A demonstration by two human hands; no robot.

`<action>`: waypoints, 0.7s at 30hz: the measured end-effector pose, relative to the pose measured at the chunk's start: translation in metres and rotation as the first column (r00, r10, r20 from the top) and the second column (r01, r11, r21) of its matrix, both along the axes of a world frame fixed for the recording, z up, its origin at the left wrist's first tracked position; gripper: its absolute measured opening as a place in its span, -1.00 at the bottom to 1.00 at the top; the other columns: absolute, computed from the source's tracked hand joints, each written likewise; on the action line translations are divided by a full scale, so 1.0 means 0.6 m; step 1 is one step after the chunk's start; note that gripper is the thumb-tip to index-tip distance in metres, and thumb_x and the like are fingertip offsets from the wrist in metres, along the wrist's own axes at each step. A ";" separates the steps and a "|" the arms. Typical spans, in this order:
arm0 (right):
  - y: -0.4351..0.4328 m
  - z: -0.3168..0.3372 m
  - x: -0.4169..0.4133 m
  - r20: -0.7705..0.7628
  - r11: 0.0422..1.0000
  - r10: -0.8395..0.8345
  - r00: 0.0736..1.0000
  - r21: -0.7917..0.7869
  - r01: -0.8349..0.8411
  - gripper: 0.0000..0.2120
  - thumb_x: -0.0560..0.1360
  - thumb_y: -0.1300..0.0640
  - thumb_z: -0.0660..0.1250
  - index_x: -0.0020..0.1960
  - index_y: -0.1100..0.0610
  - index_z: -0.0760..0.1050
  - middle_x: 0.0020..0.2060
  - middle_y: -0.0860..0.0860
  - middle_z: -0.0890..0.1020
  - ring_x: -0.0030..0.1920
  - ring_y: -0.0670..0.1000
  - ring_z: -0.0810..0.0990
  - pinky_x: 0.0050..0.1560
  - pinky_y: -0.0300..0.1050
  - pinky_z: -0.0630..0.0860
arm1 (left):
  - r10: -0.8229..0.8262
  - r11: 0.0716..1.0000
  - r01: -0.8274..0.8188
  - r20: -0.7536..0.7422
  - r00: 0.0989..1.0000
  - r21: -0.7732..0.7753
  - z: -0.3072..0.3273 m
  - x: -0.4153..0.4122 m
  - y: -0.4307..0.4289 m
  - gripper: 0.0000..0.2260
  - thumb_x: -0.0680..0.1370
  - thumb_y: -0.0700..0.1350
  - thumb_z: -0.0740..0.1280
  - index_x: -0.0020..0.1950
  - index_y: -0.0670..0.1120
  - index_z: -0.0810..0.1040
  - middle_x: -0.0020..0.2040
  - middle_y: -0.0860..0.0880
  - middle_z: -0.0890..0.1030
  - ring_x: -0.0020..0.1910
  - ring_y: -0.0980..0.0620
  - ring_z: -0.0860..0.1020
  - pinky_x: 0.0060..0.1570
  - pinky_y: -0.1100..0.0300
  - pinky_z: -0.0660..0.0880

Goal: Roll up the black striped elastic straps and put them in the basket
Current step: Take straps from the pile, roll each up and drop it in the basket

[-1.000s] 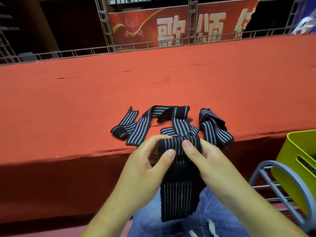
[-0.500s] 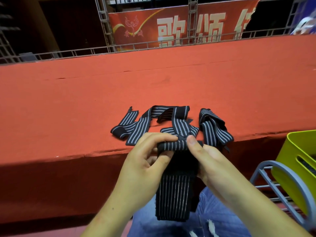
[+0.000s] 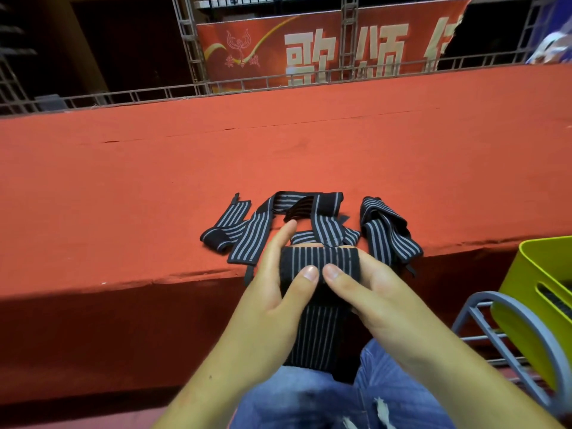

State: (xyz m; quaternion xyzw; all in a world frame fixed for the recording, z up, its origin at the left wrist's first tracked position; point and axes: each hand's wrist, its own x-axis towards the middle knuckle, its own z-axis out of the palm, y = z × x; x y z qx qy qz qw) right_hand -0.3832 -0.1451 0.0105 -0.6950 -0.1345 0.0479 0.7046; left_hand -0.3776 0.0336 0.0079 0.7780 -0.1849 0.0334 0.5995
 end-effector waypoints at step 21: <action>0.003 -0.005 0.004 0.169 0.974 -0.186 0.968 -0.097 0.204 -0.74 0.62 -0.12 0.27 0.16 -0.02 0.62 0.08 -0.07 0.74 0.13 -0.07 0.71 0.25 0.13 0.59 | 0.049 0.998 -0.052 0.062 0.997 0.048 0.015 -0.007 -0.001 -0.60 0.62 0.01 0.33 0.47 0.19 0.45 0.30 0.24 0.62 0.33 0.21 0.56 0.39 -0.02 0.46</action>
